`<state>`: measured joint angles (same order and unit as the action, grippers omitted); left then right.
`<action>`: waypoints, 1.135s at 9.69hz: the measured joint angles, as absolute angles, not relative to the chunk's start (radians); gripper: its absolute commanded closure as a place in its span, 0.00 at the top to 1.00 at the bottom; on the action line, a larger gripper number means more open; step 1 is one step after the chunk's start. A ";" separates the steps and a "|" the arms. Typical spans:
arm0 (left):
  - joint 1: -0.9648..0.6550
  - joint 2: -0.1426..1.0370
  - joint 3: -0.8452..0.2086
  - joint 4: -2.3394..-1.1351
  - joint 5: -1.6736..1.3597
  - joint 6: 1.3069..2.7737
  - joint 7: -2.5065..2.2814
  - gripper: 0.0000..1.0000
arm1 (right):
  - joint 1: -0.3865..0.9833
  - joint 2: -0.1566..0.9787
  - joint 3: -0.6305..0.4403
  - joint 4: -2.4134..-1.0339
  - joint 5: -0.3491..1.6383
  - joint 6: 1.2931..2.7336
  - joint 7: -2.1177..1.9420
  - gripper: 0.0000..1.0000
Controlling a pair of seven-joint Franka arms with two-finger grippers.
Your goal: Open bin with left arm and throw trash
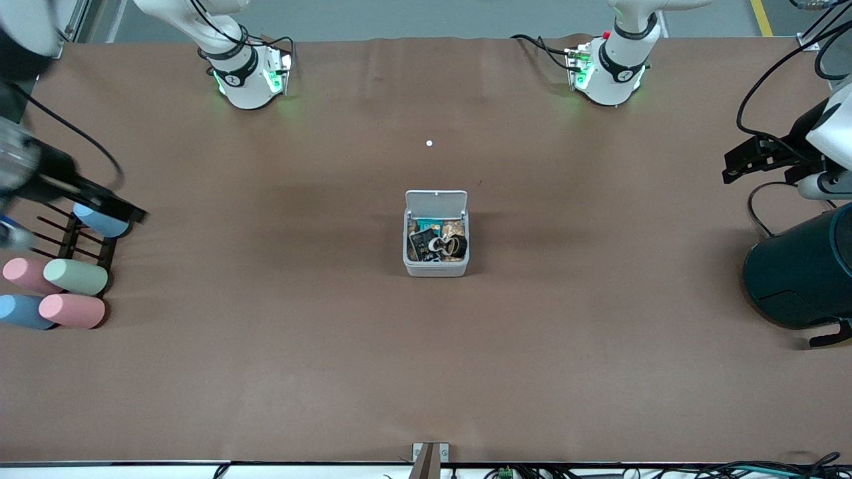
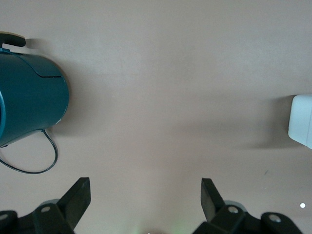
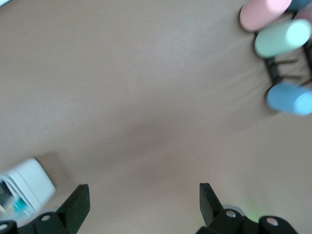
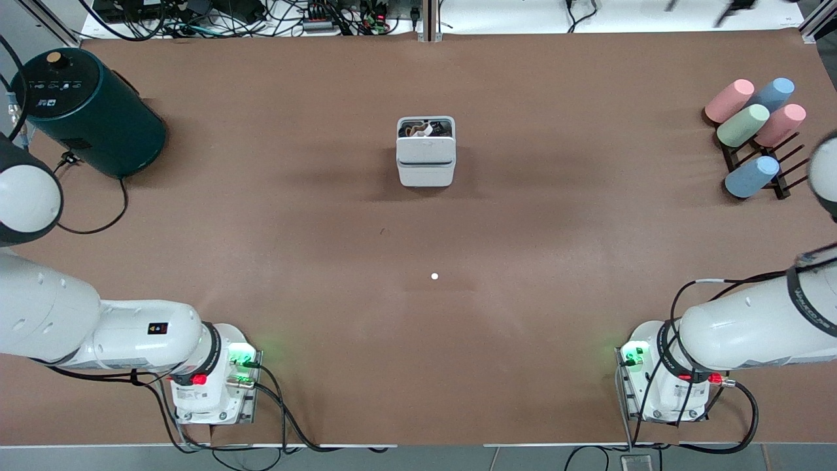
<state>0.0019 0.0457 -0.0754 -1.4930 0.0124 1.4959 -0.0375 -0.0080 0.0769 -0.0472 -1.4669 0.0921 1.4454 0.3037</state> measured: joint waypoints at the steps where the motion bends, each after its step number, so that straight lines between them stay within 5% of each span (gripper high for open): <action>1: 0.002 0.046 -0.075 -1.493 0.012 1.496 -0.038 1.00 | -0.068 0.005 -0.048 -1.498 0.091 1.397 0.109 0.99; 4: 0.002 0.047 -0.075 -1.492 0.013 1.496 -0.037 1.00 | -0.120 -0.109 -0.038 -1.500 0.051 1.363 -0.169 1.00; 11: 0.001 0.047 -0.075 -1.492 0.013 1.496 -0.037 1.00 | -0.035 -0.008 -0.018 -1.453 0.014 1.390 -0.099 0.99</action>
